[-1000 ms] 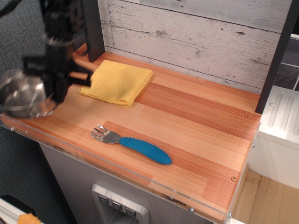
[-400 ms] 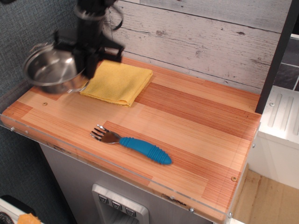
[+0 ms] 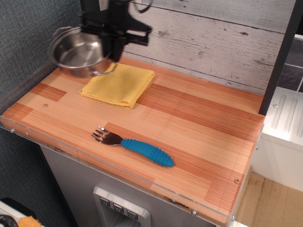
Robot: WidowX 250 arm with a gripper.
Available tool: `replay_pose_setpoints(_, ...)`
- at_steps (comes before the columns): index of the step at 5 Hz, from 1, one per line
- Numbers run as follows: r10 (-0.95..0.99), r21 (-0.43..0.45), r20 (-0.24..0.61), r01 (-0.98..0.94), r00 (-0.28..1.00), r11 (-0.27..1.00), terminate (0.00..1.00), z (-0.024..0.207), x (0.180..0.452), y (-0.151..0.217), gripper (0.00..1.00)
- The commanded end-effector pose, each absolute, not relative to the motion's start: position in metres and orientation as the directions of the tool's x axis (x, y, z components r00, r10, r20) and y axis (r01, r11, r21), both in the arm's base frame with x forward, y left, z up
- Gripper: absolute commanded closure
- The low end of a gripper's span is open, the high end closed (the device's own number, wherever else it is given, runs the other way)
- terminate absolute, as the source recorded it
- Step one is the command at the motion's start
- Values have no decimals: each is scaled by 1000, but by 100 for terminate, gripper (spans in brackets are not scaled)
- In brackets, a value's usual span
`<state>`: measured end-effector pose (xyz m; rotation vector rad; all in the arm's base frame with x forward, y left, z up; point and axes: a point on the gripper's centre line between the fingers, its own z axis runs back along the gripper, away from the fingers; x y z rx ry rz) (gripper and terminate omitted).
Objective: Put the pot on above the yellow cloth
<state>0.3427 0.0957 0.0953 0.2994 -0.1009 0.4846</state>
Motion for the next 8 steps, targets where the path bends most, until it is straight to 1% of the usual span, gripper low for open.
replay_pose_setpoints(1,506,233,213,-546,836,805,0,94,368,87,100)
replay_pose_setpoints(3,517,215,269,-574,812,790,0,80,380,85,100)
replay_pose_setpoints(4,517,199,272,-573,812,795,0,75,390,87,100)
replay_pose_setpoints(5,512,187,266,-565,817,804,0,70,393,86,100)
replay_pose_setpoints(6,503,181,242,-548,829,817,0,64,397,83,100)
replay_pose_setpoints(7,518,183,193,-549,833,815,0,59,396,81,100)
replay_pose_setpoints(8,517,181,173,-543,838,820,0,55,396,80,100)
